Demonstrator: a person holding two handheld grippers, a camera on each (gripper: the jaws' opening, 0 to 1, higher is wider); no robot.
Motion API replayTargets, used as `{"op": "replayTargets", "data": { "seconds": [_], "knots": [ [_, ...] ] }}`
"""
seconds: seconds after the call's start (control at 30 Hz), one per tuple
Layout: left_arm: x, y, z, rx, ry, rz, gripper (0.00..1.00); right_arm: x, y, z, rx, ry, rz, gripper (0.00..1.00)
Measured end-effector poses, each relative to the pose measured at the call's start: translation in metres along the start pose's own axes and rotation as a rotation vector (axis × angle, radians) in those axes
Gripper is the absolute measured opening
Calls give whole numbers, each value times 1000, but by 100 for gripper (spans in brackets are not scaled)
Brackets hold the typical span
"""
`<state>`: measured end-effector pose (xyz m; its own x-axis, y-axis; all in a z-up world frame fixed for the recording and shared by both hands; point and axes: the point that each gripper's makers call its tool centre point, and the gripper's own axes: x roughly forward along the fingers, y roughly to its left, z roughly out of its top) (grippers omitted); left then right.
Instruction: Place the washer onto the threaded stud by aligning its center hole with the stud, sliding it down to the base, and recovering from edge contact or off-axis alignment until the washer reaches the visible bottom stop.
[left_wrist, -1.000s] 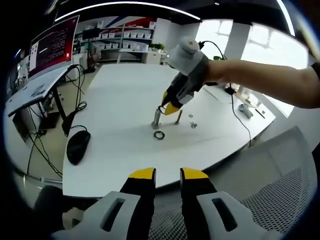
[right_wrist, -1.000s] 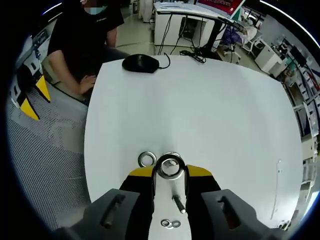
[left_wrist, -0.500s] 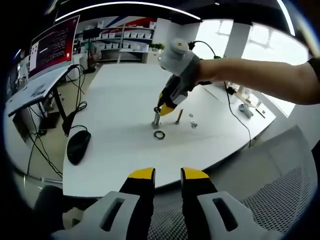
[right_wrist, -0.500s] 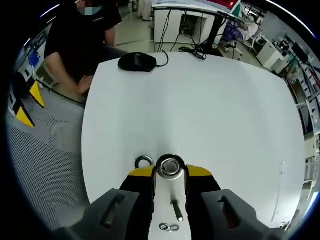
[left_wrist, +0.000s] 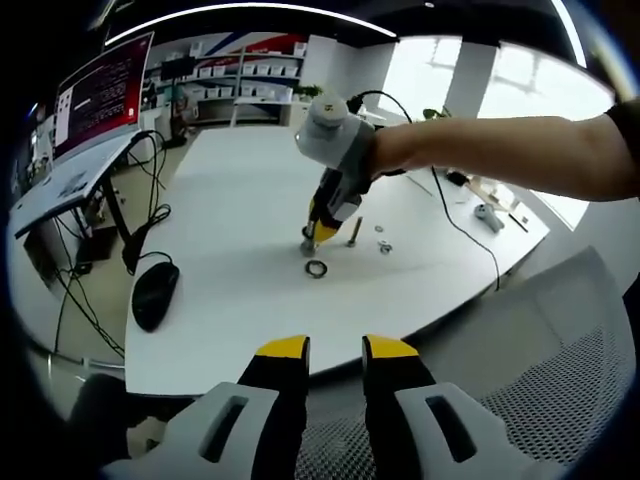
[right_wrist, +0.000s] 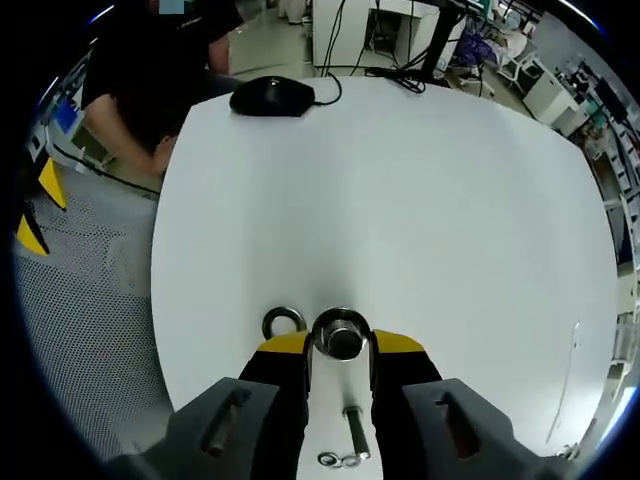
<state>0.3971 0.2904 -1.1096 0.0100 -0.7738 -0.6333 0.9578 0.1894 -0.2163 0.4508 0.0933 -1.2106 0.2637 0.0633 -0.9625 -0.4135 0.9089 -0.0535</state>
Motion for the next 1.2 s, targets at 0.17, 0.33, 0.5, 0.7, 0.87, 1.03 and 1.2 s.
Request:
{"op": "replayTargets", "data": {
  "seconds": [0.17,0.33,0.5,0.7,0.87,1.03,1.2],
  "knots": [
    [0,0,0,-3,-1,2,19,12,-2,-2,2,19,8,24],
    [0,0,0,-1,-1,1,18,17,0,-4,15,26,9,24],
    [0,1,0,-3,-2,2,18,17,0,-6,-15,20,20,25],
    [0,1,0,-3,-1,1,18,12,-2,-15,-45,18,-30,42],
    [0,1,1,-6,-3,2,18,-3,3,-15,-1,-36,-65,62],
    [0,1,1,-7,-3,1,18,-9,13,-18,32,-79,-50,61],
    [-1,1,1,-6,-3,0,18,-12,29,-18,86,-127,-9,59]
  ]
}}
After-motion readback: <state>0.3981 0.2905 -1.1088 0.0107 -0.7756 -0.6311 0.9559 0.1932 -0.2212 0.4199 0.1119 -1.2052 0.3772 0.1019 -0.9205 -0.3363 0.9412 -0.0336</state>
